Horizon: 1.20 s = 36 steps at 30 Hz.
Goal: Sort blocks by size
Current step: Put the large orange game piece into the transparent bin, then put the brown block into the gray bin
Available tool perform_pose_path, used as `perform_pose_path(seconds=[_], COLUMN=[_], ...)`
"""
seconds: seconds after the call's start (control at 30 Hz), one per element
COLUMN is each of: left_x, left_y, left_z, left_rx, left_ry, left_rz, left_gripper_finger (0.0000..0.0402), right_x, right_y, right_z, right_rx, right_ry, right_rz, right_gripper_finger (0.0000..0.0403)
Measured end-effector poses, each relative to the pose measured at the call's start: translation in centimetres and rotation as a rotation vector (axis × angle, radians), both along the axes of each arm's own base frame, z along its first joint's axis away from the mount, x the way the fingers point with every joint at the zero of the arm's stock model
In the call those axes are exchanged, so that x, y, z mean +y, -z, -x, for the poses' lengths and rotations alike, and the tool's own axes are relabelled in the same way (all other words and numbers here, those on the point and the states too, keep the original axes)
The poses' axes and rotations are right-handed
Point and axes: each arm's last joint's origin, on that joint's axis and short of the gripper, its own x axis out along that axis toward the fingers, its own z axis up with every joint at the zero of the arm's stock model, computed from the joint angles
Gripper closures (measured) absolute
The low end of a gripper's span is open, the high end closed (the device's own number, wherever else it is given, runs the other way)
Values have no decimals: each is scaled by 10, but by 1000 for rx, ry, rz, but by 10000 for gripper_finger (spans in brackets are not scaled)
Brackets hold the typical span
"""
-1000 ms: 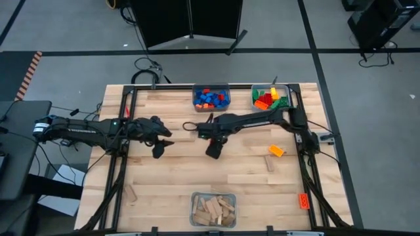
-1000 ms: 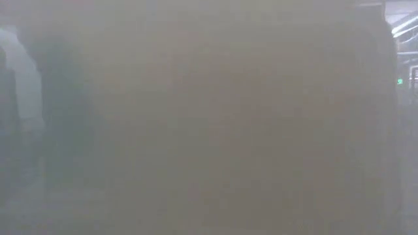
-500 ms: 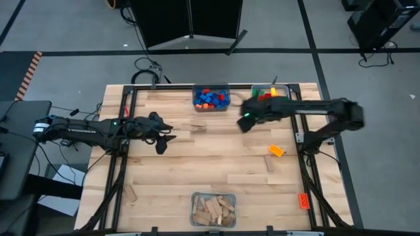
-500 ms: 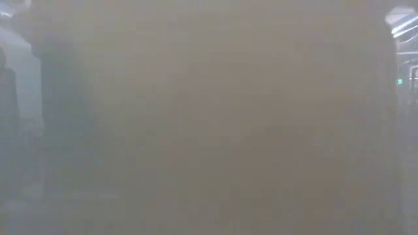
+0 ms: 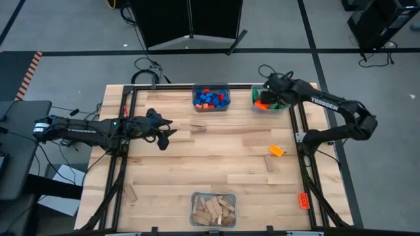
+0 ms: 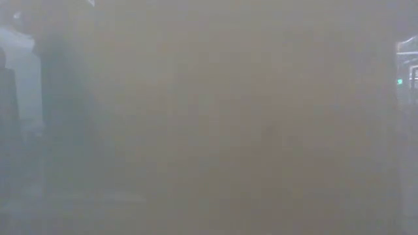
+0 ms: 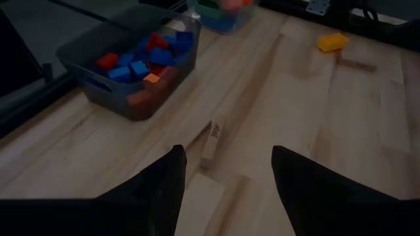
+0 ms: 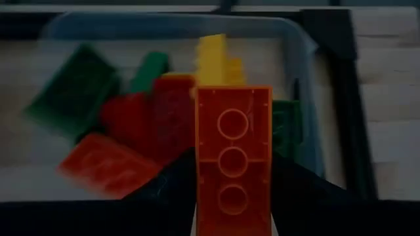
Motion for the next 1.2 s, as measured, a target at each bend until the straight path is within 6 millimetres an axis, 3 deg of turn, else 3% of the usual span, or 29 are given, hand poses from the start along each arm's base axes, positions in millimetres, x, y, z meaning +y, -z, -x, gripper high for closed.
perform_pose_path(seconds=[0.13, 0.33, 0.67, 0.87, 1.1, 1.2], left_x=[0, 0, 0, -1, -18, -28], left_y=[0, 0, 1, -17, -27, -28], left_z=[0, 0, 2, 10, 11, 7], left_rx=[-1, 1, 52, 252, 589, 704], left_ry=[0, 1, 19, 45, 370, 416], left_rz=[2, 0, -43, -36, -40, -19], left_gripper_finger=[170, 170, 170, 170, 170, 170], right_x=[-15, -27, -18, -7, -1, 2], right_y=[6, 10, -2, -11, -14, -14], right_z=[10, 11, 16, 13, 6, 4], right_rx=[42, 59, 53, 19, -2, -2], right_ry=[32, -7, -61, -110, -154, -171], right_rz=[-23, -19, 9, 37, 59, 59], right_gripper_finger=[232, 184, 137, 125, 126, 127])
